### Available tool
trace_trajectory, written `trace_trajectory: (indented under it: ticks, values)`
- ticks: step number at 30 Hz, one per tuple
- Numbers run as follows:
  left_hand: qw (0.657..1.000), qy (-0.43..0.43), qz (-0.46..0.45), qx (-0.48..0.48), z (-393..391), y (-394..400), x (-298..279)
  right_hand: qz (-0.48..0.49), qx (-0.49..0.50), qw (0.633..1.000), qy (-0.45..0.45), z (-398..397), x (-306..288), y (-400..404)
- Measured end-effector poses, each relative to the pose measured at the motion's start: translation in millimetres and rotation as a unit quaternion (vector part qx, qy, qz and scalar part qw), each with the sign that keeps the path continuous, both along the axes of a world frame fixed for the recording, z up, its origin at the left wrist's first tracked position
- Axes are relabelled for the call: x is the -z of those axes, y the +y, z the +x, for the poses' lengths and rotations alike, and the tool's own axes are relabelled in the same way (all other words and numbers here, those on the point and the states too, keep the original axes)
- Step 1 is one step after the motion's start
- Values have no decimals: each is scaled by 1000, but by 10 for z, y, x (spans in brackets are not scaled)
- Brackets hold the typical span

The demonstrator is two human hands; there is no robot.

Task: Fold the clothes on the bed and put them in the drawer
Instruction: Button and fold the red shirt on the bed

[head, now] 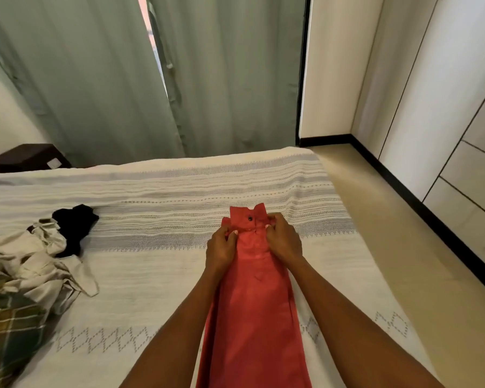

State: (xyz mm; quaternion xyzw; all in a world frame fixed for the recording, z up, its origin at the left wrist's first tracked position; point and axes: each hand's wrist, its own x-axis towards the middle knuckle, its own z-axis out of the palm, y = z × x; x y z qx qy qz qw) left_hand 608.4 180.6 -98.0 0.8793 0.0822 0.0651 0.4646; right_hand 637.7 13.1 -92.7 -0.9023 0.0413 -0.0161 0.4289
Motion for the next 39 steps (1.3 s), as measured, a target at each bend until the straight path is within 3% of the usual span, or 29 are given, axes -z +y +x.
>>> trace_trajectory:
  ticks: [5, 9, 13, 19, 28, 36, 39]
  values:
    - [976, 85, 197, -24, 233, 88, 460, -108, 0, 994, -2, 211, 488, 54]
    - [966, 62, 249, -12, 136, 61, 528, -58, 1, 997, -45, 122, 629, 25]
    - [971, 62, 231, -7, -210, 63, 434, -42, 4, 998, -49, -215, 597, -74]
    - [980, 64, 187, -6, -1131, 123, 282, 0, -32, 999, 31, -1109, 453, -263]
    - [976, 189, 109, 7, -2664, 336, 255, -1, -18, 992, 123, -2910, 361, -527]
    - [963, 249, 98, 43, -3244, 252, 202, -13, -19, 988, 151, -3975, 354, -656]
    - [961, 257, 94, 29, -3341, 189, 183, 16, -30, 993, 116, -4240, 308, -643]
